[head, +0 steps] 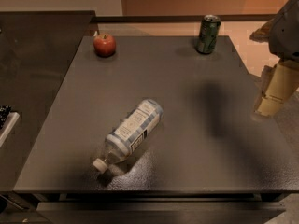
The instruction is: Pick apple
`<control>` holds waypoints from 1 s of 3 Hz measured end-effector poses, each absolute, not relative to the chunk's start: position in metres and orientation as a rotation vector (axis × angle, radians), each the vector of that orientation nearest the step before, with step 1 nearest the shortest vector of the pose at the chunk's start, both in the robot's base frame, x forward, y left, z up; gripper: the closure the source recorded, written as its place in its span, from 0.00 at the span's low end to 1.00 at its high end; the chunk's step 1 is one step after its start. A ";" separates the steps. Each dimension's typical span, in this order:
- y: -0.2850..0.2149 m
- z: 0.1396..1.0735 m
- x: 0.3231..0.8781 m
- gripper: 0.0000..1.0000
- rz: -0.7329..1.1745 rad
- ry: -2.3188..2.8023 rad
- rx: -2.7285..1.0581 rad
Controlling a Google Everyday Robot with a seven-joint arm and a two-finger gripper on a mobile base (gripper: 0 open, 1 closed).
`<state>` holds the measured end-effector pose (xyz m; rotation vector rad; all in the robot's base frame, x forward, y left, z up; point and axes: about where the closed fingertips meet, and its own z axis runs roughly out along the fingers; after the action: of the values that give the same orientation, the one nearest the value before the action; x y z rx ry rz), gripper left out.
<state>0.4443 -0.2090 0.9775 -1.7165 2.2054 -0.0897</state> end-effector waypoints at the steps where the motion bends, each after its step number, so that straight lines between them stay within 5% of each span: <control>1: -0.193 0.981 0.461 0.00 -0.031 2.146 -1.679; 3: -0.140 0.975 0.520 0.00 0.092 2.044 -1.592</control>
Offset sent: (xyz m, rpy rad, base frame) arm 0.0794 0.0707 0.0006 0.2384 -0.1018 0.0516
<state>0.5205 -0.1402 0.9748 -1.5922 2.0444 0.0918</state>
